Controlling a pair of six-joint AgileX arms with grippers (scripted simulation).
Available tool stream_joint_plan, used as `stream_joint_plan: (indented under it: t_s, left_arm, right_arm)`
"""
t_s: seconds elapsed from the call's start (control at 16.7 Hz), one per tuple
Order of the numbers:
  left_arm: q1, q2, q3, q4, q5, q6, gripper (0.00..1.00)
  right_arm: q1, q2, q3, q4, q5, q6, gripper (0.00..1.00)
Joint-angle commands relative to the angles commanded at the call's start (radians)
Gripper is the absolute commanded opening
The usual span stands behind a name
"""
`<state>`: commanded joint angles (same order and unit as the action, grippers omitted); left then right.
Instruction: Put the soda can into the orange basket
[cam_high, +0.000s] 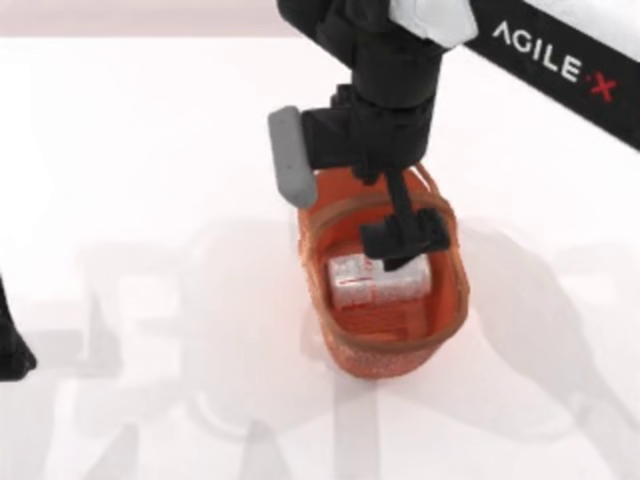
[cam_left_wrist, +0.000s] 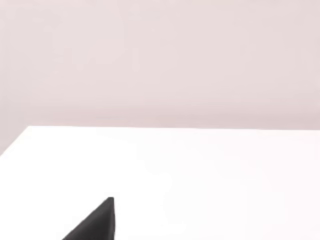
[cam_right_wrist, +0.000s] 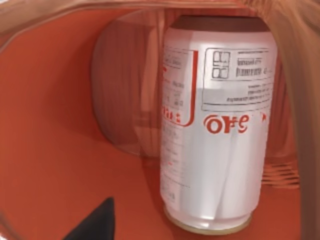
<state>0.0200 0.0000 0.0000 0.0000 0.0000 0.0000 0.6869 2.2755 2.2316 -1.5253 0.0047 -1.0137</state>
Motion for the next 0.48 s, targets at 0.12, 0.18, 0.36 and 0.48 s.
stream_joint_plan:
  t_s: [0.12,0.18,0.36,0.48]
  left_arm:
    - [0.0,0.0,0.0,0.0,0.0,0.0,1.0]
    - [0.0,0.0,0.0,0.0,0.0,0.0,1.0]
    - [0.0,0.0,0.0,0.0,0.0,0.0,1.0]
    - [0.0,0.0,0.0,0.0,0.0,0.0,1.0]
  right_arm:
    - [0.0,0.0,0.0,0.0,0.0,0.0,1.0]
    - [0.0,0.0,0.0,0.0,0.0,0.0,0.92]
    - [0.0,0.0,0.0,0.0,0.0,0.0,0.7]
    - [0.0,0.0,0.0,0.0,0.0,0.0,0.55]
